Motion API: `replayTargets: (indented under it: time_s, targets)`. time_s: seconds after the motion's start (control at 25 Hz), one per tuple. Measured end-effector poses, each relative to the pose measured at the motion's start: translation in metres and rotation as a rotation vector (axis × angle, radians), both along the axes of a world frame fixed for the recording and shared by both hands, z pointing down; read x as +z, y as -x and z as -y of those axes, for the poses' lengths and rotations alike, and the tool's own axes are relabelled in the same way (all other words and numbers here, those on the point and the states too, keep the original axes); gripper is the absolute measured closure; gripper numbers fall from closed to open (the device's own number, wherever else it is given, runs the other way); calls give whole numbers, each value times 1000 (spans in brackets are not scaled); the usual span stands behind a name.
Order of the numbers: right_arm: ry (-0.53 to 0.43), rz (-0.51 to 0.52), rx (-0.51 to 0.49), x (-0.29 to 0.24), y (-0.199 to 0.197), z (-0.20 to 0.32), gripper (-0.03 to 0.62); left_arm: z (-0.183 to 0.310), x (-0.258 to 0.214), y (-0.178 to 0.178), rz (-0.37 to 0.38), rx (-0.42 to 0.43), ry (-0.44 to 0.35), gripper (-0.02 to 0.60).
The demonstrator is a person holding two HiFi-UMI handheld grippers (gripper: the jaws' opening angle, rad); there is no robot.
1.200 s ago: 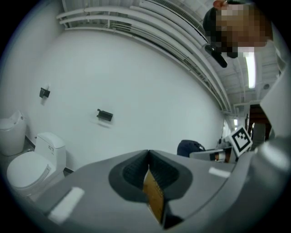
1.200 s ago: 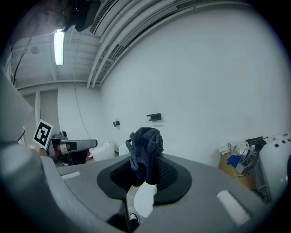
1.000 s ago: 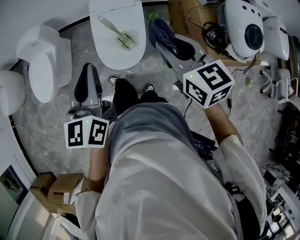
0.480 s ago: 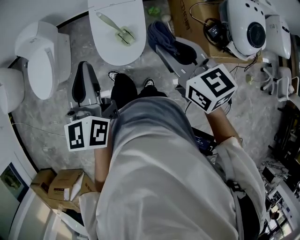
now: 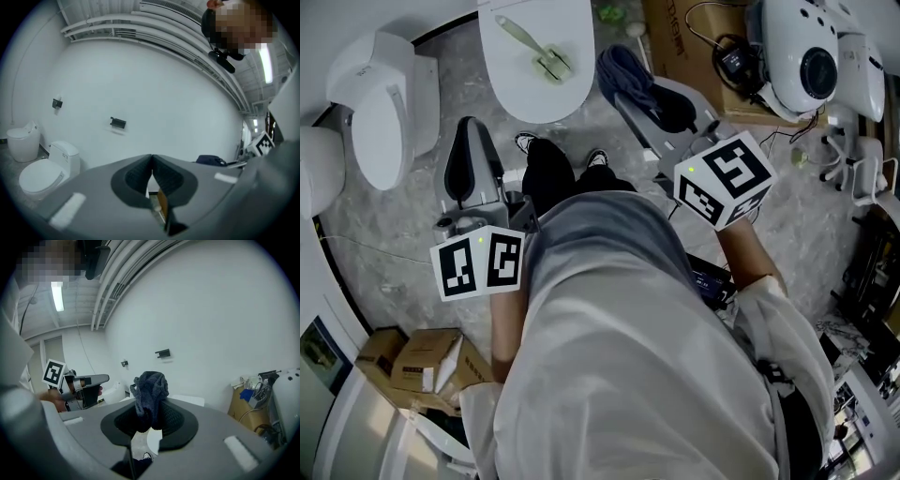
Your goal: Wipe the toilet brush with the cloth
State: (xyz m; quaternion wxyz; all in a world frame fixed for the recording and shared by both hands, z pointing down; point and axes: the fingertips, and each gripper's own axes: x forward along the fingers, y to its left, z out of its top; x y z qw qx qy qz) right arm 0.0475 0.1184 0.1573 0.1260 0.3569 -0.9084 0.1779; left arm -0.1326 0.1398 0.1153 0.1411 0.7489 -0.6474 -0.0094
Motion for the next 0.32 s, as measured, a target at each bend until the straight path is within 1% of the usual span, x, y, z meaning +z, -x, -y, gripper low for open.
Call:
replayTargets:
  time_s: [0.12, 0.32]
  targets:
    - [14, -2, -8, 3, 2, 0, 518, 0, 3, 5, -5, -21, 9, 581]
    - [37, -3, -11, 8, 3, 0, 519, 4, 4, 3, 1, -24, 22, 581]
